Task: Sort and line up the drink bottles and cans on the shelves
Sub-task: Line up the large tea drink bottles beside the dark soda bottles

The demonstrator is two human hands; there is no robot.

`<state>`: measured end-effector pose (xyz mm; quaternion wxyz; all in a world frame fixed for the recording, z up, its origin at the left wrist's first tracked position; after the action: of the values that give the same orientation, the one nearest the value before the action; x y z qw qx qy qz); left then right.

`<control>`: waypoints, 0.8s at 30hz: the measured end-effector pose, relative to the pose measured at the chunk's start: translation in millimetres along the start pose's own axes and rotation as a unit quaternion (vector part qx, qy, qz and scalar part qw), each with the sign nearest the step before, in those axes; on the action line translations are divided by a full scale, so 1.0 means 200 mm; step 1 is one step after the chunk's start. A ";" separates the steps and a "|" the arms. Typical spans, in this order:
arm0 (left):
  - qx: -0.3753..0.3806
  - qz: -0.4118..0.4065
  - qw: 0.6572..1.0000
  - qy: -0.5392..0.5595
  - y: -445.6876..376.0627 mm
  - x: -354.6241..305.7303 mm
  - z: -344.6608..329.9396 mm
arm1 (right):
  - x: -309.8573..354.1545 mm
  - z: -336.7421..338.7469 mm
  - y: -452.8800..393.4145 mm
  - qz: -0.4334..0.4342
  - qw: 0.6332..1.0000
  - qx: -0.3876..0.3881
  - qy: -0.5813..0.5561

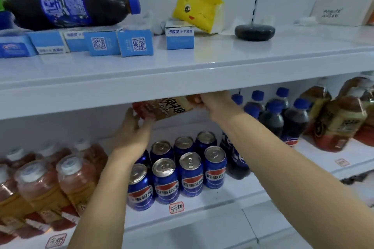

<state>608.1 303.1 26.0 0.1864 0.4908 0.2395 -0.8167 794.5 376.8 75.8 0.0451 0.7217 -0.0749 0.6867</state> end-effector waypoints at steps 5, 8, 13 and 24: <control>-0.116 0.055 0.967 0.222 0.14 -0.01 0.02 | -0.02 0.12 0.30 -0.058 0.992 -0.051 -0.095; -0.178 0.108 0.909 0.362 0.27 -0.02 0.03 | -0.05 0.29 0.50 -0.092 0.982 -0.048 -0.155; -0.251 0.025 0.869 0.426 0.74 -0.18 -0.04 | 0.03 0.67 0.83 -0.058 0.992 -0.013 -0.112; -0.117 -0.011 0.856 0.504 1.52 -0.62 -0.75 | 0.14 1.79 1.06 0.117 0.976 -0.170 -0.063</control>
<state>935.1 150.4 12.7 0.0870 0.8070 0.4001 -0.4256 1112.0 106.3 76.5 0.0813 0.7317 -0.2773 0.6174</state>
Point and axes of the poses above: each hand's wrist, its own y-axis away from the middle knuckle, its own z-axis out of the back of the hand, x = y × z, the point moved 3 cm from there along -y, towards the middle knuckle, and after that the axes turned 12 degrees about -x, right-handed, at the moved point
